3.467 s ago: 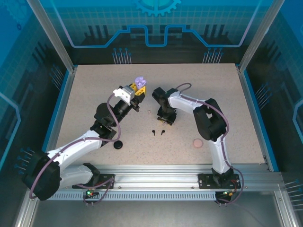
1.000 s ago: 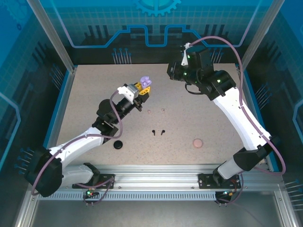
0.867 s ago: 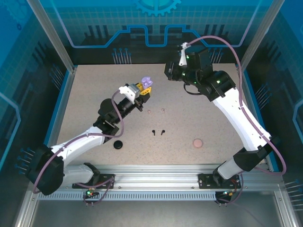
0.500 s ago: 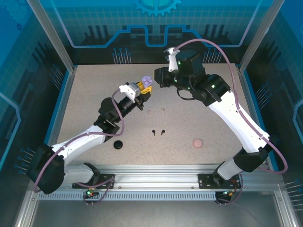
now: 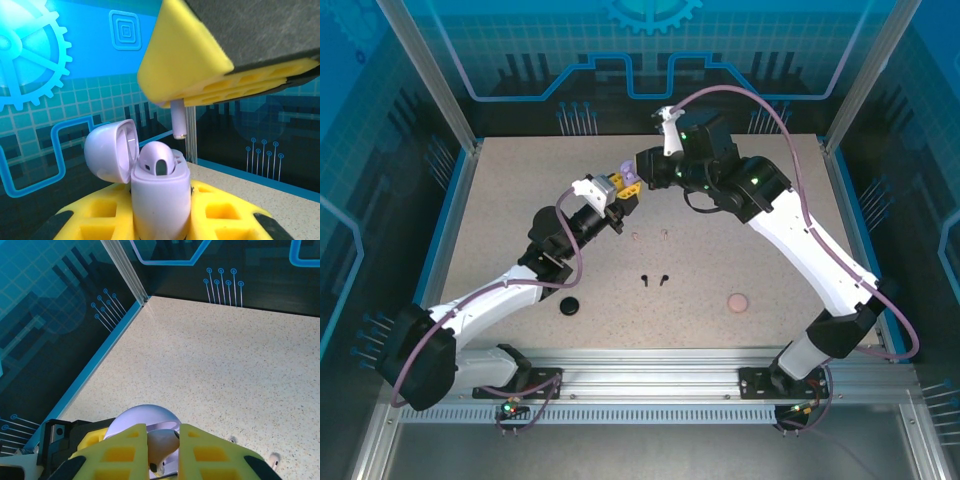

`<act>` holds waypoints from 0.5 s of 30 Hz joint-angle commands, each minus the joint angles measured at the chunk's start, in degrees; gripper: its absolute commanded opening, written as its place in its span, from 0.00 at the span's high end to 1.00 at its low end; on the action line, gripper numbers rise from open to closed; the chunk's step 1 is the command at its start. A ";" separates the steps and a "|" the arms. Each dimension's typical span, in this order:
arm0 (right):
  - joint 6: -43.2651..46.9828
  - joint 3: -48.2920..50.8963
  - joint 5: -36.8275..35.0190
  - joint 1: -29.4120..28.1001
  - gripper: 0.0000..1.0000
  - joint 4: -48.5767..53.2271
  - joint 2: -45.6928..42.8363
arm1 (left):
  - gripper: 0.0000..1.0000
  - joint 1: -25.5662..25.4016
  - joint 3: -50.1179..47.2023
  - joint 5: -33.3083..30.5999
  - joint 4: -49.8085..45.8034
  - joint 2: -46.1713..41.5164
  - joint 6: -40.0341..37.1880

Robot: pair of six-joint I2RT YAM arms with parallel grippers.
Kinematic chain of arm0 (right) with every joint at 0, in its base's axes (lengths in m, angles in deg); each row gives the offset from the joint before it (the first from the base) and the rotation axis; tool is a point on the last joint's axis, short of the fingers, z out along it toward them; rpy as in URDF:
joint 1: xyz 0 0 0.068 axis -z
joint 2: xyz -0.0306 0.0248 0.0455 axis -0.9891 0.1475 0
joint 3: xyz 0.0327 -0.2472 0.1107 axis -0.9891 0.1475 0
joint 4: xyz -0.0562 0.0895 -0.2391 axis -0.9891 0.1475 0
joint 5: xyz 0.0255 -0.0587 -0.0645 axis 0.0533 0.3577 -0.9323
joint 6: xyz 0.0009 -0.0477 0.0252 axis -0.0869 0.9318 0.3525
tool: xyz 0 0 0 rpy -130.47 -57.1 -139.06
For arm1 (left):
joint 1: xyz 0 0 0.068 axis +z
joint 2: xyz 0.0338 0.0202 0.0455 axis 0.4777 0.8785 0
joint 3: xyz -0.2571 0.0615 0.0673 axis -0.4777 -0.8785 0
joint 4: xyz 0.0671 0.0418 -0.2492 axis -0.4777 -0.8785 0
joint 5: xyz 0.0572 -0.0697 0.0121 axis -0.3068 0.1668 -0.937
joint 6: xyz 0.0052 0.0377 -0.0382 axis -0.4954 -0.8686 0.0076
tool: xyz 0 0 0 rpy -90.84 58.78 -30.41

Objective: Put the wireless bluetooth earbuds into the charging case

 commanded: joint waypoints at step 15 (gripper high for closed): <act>-0.22 0.71 1.52 -1.17 0.84 -1.72 0.29 | 1.00 -0.58 2.06 0.62 2.10 0.46 0.54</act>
